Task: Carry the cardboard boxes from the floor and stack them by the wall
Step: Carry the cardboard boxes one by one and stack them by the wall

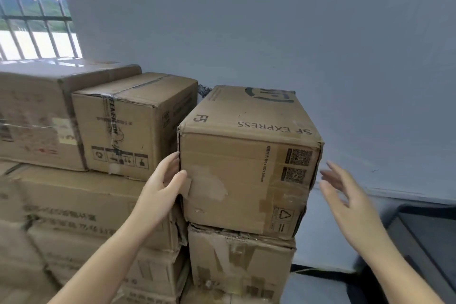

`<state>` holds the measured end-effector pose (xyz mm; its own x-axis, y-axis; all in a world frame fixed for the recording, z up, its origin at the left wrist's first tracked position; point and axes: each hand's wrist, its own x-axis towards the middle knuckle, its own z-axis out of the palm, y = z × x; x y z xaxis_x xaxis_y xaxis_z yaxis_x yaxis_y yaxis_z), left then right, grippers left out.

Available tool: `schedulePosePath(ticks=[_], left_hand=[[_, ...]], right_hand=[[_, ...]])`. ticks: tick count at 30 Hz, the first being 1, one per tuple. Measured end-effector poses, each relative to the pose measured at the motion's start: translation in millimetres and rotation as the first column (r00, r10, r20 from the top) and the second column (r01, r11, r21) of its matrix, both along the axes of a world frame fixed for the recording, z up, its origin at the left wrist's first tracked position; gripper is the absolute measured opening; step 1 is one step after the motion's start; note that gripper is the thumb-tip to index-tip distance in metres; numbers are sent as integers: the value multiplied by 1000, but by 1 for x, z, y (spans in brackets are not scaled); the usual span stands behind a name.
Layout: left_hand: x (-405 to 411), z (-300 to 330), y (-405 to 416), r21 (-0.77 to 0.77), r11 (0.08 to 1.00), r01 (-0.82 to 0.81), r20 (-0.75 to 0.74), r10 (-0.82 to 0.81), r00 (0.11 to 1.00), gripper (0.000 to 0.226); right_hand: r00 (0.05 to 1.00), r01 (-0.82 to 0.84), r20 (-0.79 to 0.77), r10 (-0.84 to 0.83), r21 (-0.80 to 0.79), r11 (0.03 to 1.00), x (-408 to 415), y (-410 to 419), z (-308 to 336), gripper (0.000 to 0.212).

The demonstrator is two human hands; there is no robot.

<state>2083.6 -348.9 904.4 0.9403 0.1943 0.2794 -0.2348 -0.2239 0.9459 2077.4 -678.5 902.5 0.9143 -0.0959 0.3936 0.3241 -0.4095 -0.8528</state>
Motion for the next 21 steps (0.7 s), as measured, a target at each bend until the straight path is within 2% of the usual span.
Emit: schedulePosePath(ticks=[2,6,11,15,18,21], left_hand=[[-24,-16,0,22,999,48,-14,-48,999,35],[-78,-69,-7,-16,997,76,-181,-78,980,32],[-140,-136,-19,-98,994,-56,-418,10,909,27],[-174,-168,-30,-113,990,-85,-563,6,827,27],[-185,-182,-34,-101,994,-45,-632,-29,774,25],[-186,-189,-32,-87,994,63,-678,-105,727,25]], right_hand=[[994,-100,-45,104,82,992,-15,0,-24,44],[958,-182,-184,222,210,961,-50,4,-85,47],[896,-100,-386,220,308,946,-106,2,-155,45],[825,24,-538,173,339,941,-155,0,-193,41],[764,126,-635,117,323,938,-190,1,-211,36],[700,231,-712,51,293,928,-224,6,-222,35]])
